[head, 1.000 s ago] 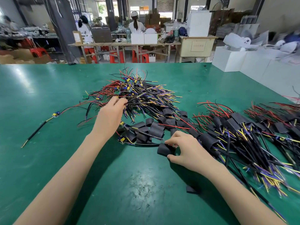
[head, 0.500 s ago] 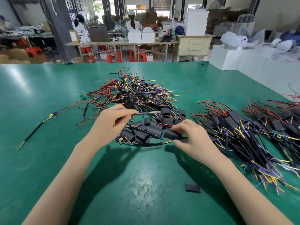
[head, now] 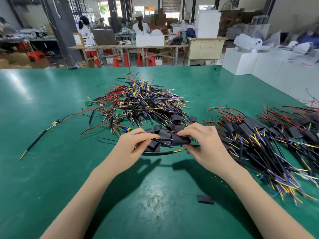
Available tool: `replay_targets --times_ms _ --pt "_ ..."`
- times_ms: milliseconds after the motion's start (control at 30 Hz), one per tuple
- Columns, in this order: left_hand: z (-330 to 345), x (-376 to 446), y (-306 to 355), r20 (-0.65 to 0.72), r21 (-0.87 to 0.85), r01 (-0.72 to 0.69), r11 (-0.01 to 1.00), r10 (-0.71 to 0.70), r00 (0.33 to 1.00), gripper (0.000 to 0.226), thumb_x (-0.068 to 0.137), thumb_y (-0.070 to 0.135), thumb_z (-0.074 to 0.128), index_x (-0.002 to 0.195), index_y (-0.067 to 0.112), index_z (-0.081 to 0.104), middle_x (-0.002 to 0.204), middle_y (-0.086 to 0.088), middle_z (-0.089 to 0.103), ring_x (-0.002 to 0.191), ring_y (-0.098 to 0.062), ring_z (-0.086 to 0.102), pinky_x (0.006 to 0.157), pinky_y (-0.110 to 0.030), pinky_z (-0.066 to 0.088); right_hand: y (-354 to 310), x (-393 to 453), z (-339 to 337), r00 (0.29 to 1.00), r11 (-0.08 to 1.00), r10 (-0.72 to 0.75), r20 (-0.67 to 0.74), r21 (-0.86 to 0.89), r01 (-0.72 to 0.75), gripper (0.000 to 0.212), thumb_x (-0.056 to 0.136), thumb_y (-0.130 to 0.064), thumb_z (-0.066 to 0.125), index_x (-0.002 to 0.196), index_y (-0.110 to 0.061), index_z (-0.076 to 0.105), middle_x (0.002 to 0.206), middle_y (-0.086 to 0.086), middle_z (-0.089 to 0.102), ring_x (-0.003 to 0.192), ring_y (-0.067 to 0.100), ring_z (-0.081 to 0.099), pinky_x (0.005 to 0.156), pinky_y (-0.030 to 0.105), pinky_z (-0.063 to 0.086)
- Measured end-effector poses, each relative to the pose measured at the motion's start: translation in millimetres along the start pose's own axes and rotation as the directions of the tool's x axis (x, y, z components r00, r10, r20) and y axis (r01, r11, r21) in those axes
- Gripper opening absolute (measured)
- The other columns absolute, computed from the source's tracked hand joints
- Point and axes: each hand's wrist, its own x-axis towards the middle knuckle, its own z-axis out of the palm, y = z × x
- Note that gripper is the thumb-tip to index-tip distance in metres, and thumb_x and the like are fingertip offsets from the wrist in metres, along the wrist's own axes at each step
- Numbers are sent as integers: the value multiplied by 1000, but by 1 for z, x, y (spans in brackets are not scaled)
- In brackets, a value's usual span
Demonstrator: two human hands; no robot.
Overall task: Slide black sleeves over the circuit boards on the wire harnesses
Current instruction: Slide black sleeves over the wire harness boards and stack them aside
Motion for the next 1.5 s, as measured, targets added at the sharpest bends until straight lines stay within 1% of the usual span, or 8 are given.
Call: replay_targets --times_ms 133,333,633,833,900,1000,1300,1500 --pt "14 -1 6 12 -21 -2 1000 2 1000 35 93 -5 55 123 9 67 86 0 56 72 -4 47 67 -13 35 3 0 -2 999 992 -33 17 -119 35 42 65 -10 82 103 -21 67 104 -10 64 94 13 56 83 31 27" --pt "29 0 6 76 70 -60 996 55 996 31 91 -9 55 119 -1 66 86 -11 59 76 -17 48 72 -18 38 7 -1 -7 993 963 -23 118 -265 53 38 60 -13 85 93 -24 68 95 -10 65 84 19 63 86 34 26" --pt "33 0 2 39 -35 -14 999 15 999 33 91 -7 57 120 7 68 83 -2 58 73 -5 47 69 -18 39 14 -3 -8 969 980 30 246 -198 20 35 77 -21 75 111 -25 65 105 -8 60 99 16 56 95 34 26" --pt "39 -2 17 183 -171 69 983 -37 982 77 90 -1 59 153 17 20 104 -1 64 96 -13 59 96 -25 44 0 -4 10 940 985 -51 338 -139 104 37 85 -25 66 121 -25 60 112 -6 56 107 14 53 96 32 26" --pt "21 1 11 149 -142 49 989 -28 988 71 83 1 63 147 18 39 119 2 63 116 -8 56 106 -25 39 1 -5 10 937 986 -36 346 -139 89 34 87 -25 64 121 -26 60 112 -6 55 107 15 52 95 31 24" --pt "-13 0 -11 67 -61 69 996 -65 996 44 70 1 58 110 16 71 112 3 66 113 -12 58 104 -33 41 5 -8 8 942 994 -1 335 -102 37 30 89 -25 63 119 -27 60 109 -7 53 104 13 51 93 27 23" --pt "-19 -7 -27 150 169 47 984 -73 986 21 77 8 80 97 14 74 93 6 69 89 -20 60 86 -42 48 2 -8 15 948 996 -12 317 -81 39 35 82 -31 67 116 -24 63 102 -7 60 99 16 53 88 29 30" --pt "-19 -7 -15 11 -124 118 985 -117 993 25 84 9 75 104 22 68 100 15 69 100 -9 63 92 -20 44 -7 -6 8 991 995 -97 94 -18 100 36 74 -19 77 109 -14 70 98 -4 67 87 19 60 82 38 42"
